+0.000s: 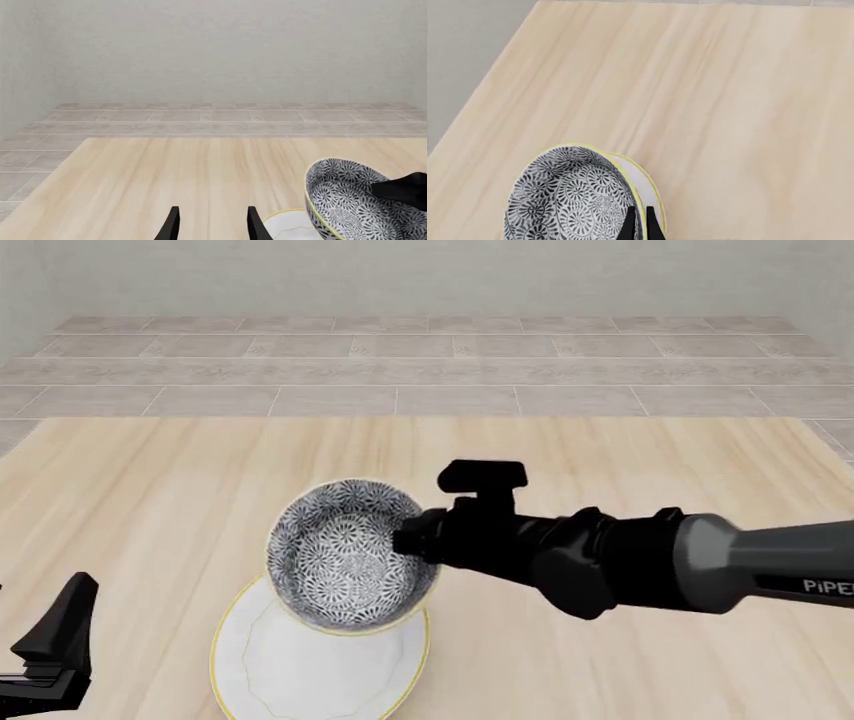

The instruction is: Put the bowl on the plate.

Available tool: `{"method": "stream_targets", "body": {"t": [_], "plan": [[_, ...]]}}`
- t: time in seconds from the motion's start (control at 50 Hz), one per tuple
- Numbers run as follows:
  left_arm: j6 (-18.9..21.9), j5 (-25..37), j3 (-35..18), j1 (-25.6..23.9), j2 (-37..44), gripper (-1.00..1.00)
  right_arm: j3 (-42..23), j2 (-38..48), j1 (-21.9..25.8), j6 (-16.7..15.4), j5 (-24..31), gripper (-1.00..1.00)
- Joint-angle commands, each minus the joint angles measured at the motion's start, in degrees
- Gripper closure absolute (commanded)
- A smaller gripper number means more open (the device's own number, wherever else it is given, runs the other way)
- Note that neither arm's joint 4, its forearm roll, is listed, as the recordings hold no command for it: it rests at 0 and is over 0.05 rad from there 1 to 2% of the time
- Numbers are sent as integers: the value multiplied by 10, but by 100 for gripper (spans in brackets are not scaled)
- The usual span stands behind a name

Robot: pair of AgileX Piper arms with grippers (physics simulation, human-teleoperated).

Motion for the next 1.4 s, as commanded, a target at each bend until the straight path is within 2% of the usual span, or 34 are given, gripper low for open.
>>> {"method": "stream_targets", "body": {"t": [0.02,0.72,0.82,1.4], "plan": [[0,0,0,0,0,-100,-1,12,12,10,-8,100],[0,0,0,0,0,-100,-3,51,25,16,-28,100],[0,0,0,0,0,-100,-4,55,21,10,-32,100],[0,0,0,0,0,-100,-9,84,45,24,-50,100]]}}
